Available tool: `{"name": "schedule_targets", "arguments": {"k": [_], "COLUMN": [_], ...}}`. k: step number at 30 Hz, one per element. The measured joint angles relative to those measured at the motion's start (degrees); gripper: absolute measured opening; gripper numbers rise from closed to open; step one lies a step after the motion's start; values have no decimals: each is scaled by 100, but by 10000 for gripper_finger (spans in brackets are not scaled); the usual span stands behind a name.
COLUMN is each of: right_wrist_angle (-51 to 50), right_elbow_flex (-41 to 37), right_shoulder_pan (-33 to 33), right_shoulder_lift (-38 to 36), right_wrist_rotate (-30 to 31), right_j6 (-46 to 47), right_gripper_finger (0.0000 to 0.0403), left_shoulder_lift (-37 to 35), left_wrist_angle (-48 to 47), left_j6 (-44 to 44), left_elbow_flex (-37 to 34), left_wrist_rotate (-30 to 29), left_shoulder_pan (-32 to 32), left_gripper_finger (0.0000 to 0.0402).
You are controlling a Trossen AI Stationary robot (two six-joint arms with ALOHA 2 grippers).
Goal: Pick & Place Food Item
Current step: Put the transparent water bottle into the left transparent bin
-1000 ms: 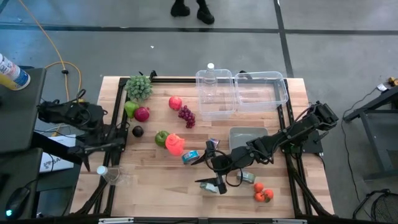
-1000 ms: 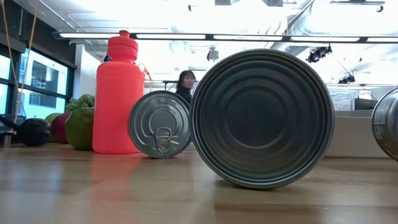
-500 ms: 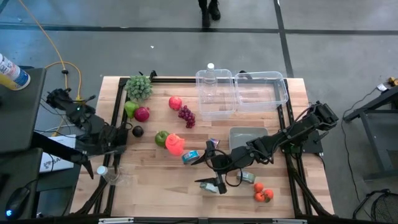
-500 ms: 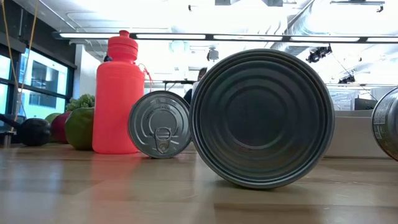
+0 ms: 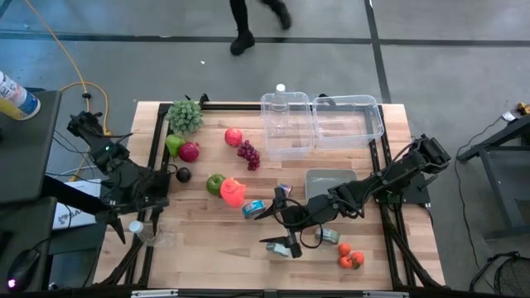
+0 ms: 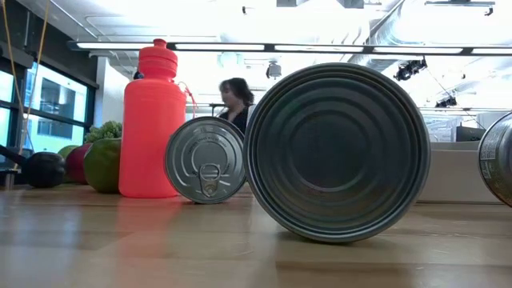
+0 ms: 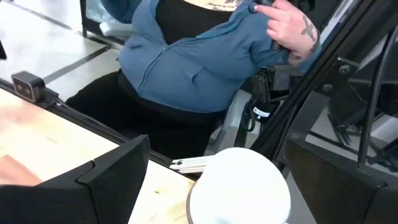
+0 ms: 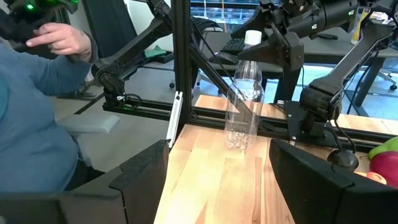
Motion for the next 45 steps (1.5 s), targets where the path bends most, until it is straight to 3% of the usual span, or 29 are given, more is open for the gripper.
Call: {"name": "schedule_targets", "arguments": {"k": [21,29,45], "right_wrist_angle": [-41,-189,-228], "right_elbow_flex": [0,0,0], "right_shoulder_pan": [1,-37,-37], "right_shoulder_lift": [-2,-2,-2], "right_wrist_rotate": [0,0,0], "right_j6": [46,-86,56], "right_gripper_finger": [270,270,270], "left_shoulder_lift": [-331,-522,-498], "left_wrist_angle": [-748,-382,-166], "left_j6": [720,560,303], "left_elbow_flex": [-3,-384,-551], "left_wrist_rotate": [-439,-875,-880], "left_shoulder_pan": [4,2,2], "left_gripper_finger": [362,362,362]}}
